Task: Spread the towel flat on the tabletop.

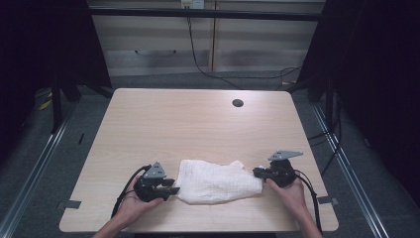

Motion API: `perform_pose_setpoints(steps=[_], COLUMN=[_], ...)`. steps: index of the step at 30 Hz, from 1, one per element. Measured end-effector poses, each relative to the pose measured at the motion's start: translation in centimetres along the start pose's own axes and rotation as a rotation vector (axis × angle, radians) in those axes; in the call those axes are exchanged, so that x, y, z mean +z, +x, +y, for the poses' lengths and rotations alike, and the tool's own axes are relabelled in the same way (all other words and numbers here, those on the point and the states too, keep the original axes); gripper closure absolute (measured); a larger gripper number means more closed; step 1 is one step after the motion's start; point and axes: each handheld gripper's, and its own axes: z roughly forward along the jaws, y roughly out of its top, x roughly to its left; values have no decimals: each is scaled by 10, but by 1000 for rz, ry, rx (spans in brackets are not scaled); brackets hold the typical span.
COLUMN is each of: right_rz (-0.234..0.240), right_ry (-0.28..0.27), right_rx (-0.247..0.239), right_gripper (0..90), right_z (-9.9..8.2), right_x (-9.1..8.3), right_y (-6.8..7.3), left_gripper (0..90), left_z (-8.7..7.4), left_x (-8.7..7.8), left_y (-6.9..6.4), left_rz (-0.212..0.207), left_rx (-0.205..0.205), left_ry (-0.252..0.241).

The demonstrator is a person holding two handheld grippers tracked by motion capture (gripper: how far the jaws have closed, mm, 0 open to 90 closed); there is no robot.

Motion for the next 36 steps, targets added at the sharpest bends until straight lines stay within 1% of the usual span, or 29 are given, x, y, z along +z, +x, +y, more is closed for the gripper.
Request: perform_pose_setpoints(steps=[1, 2, 4, 6, 9, 11, 12, 13, 15, 16, 17, 19, 20, 21, 23, 24, 25, 26, 27, 28, 30, 32, 33, 34, 35, 36], right_rz=[-2, 0, 2, 10, 31, 36, 38, 42, 51, 51, 49, 48, 43, 38, 34, 34, 37, 33, 32, 30, 17, 6, -3, -7, -11, -15], right_ry=[5, 14, 17, 18, 13, 19, 21, 19, 18, 21, 21, 18, 21, 21, 18, 15, 14, 4, -10, -27, -67, -102, -112, -127, -136, -146], right_rx=[-6, -7, -14, -13, -13, -27, -24, -26, -31, -34, -34, -45, -43, -47, -48, -50, -51, -47, -40, -31, -7, 10, 24, 38, 48, 51], right_gripper=[852, 852, 852, 852, 853, 854, 853, 854, 853, 852, 851, 840, 826, 819, 794, 779, 764, 745, 715, 685, 661, 635, 627, 623, 620, 618], right_z=[-1, -1, -1, 0, 1, 3, 4, 6, 8, 10, 11, 12, 12, 12, 11, 11, 12, 12, 13, 14, 16, 17, 17, 17, 17, 17], right_x=[1, 3, 6, 8, 12, 15, 16, 18, 21, 23, 24, 26, 25, 25, 24, 23, 21, 18, 15, 11, 2, -7, -10, -13, -14, -15], right_y=[1, 3, 5, 6, 7, 9, 11, 12, 13, 14, 15, 16, 17, 16, 16, 16, 16, 17, 16, 15, 11, 5, 3, -1, -2, -4], left_gripper=[595, 579, 567, 558, 547, 545, 548, 551, 575, 580, 587, 603, 614, 621, 663, 700, 723, 759, 781, 816, 848, 861, 865, 867, 868, 870], left_z=[1, 2, 7, 12, 20, 26, 27, 29, 32, 32, 31, 30, 29, 28, 27, 27, 27, 26, 26, 25, 25, 25, 24, 24, 23, 23], left_x=[-2, -4, -12, -17, -13, -6, -3, 2, 9, 11, 13, 14, 15, 15, 18, 19, 20, 20, 22, 22, 21, 21, 20, 19, 19, 18], left_y=[1, 2, 8, 17, 35, 48, 53, 58, 64, 65, 65, 61, 60, 59, 58, 58, 57, 56, 55, 55, 55, 55, 54, 54, 54, 54], left_rz=[-9, -12, -16, 5, 49, 45, 46, 45, 57, 44, 23, 21, 18, 23, 30, 40, 37, 36, 44, 38, 32, 24, 31, 28, 23, 27], left_rx=[7, 4, -25, -54, -81, -106, -122, -138, -123, -128, -116, -86, -77, -70, -73, -67, -61, -53, -50, -50, -51, -52, -50, -51, -52, -55], left_ry=[-9, -23, -76, -108, -108, -100, -109, -106, -103, -93, -90, -73, -72, -70, -61, -59, -54, -45, -50, -45, -41, -45, -45, -44, -46, -46])
